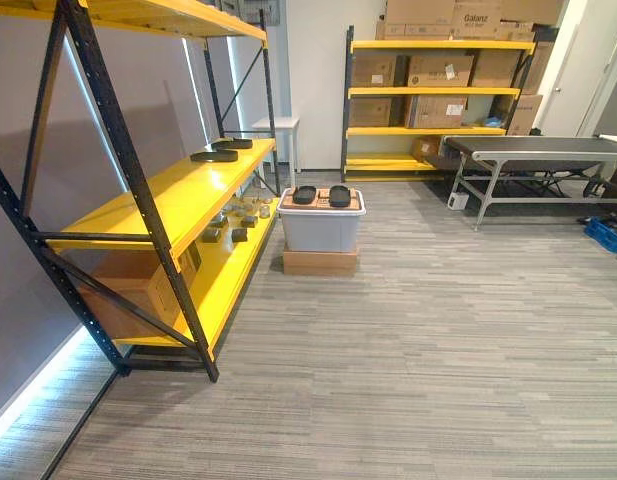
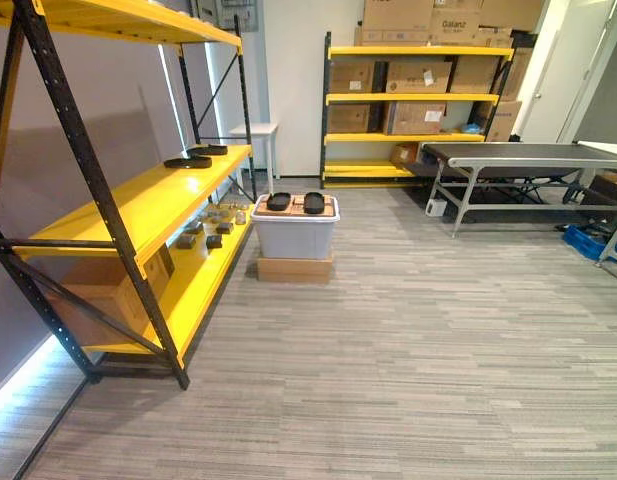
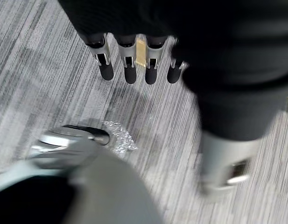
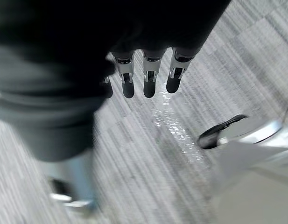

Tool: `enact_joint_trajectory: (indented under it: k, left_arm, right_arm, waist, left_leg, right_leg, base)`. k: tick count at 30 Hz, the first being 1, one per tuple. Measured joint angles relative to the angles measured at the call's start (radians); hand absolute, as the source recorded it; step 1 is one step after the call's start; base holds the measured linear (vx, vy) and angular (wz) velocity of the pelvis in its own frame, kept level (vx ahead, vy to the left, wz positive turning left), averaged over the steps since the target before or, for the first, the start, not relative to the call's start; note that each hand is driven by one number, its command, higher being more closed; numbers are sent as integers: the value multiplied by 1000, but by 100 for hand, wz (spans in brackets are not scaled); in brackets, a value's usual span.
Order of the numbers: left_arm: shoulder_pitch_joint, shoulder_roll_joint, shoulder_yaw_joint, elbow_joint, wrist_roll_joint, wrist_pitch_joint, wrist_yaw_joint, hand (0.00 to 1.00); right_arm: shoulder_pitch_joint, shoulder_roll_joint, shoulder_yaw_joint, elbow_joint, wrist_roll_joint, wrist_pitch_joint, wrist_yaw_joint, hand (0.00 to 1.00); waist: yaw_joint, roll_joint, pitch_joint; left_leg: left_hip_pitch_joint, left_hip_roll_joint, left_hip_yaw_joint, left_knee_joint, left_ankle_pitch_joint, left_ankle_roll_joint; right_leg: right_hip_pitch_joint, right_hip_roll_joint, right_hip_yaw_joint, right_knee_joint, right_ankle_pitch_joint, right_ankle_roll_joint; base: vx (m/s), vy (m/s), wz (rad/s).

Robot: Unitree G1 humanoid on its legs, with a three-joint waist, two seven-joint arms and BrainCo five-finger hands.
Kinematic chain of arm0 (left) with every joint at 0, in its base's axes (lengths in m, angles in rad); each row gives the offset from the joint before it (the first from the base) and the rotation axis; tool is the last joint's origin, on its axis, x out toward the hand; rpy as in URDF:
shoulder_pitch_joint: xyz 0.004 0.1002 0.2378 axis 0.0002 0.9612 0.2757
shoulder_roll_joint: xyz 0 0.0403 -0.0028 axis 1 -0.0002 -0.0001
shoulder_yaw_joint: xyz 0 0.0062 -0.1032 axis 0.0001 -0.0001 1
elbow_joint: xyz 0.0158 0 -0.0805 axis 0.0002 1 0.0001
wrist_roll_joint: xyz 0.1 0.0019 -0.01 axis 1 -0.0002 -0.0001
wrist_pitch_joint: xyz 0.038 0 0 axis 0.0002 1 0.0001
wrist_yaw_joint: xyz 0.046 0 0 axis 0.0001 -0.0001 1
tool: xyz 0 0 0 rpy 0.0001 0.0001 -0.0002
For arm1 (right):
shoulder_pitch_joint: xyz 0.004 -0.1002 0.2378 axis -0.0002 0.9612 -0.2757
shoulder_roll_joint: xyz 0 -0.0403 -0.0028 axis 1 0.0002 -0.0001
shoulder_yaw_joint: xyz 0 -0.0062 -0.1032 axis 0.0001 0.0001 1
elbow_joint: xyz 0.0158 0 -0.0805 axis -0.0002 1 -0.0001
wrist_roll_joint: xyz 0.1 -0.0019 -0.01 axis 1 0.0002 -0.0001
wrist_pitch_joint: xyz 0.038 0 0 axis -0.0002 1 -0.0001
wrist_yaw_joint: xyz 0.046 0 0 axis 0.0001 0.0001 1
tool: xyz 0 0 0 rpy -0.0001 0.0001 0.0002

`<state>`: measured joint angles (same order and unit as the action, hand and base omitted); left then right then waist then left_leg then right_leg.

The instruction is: Walk over and take plastic housings, then place them on the shelf

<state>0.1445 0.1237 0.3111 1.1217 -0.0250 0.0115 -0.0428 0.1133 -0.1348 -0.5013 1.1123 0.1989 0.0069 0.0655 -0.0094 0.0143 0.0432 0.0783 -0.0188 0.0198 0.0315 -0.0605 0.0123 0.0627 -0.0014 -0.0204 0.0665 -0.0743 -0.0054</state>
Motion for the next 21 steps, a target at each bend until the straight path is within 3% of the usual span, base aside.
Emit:
enact_joint_trajectory:
  k: [4,8,21]
  left_arm:
    - [-49,66,45,-6,5,-16,-2,0]
    - [-52,78,58,-13,4,-32,-1,0]
    - [-50,28,44,-12,-10,-40,5,0]
  right_arm:
    - [-24,-70,-77,-8,-4,-2,6,0]
    - [-39,-126,-89,-41,-4,-27,5,0]
    - [-86,-80,-124,-19,8,-28,6,0]
  waist:
    - [-3,8,5]
    - [-14,23,13]
    - [-25,24,22]
  left_leg:
    - [12,-1,-23,-47,13,-18]
    - [30,0,-25,-71,14,-20]
    - [60,3,-9,-79,-2,-46]
  right_leg:
    - [21,-1,-26,-41,2,0]
    - [44,-1,-48,-58,0,2]
    - [75,-3,-69,-57,-22,38]
  base:
    - [53,-34,15]
    - [50,-31,6]
    - [11,-10,3]
